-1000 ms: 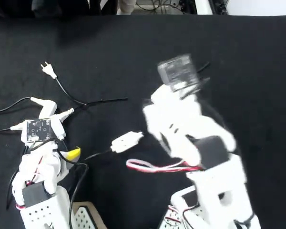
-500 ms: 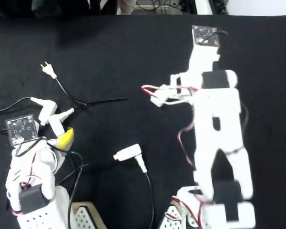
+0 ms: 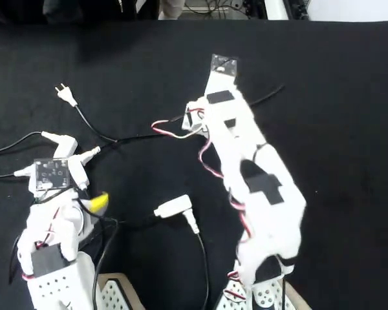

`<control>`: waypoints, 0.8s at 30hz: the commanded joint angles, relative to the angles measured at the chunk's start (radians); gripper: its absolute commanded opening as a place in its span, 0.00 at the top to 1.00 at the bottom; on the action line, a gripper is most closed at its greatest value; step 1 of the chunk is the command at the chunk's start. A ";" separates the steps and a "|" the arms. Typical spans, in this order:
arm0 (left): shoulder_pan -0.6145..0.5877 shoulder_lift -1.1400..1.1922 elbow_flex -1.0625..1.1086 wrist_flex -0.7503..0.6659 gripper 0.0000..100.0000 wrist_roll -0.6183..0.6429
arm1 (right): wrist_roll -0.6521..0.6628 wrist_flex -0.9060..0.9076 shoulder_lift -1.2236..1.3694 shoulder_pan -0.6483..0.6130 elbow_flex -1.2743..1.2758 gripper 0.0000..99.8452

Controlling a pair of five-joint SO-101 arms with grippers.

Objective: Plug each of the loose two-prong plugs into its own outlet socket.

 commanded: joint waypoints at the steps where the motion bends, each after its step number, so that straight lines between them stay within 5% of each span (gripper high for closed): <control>1: -0.012 0.002 0.004 -0.011 0.61 -0.051 | -0.017 0.000 0.114 0.012 -0.151 0.65; 10: -0.012 0.002 0.010 -0.015 0.61 -0.061 | 0.028 0.245 0.162 0.029 -0.317 0.98; 20: -0.012 0.002 0.013 -0.017 0.61 -0.063 | 0.055 0.333 0.150 0.037 -0.361 0.99; 24: -0.012 0.002 0.013 -0.018 0.61 -0.063 | 0.201 0.440 0.082 -0.025 -0.366 0.99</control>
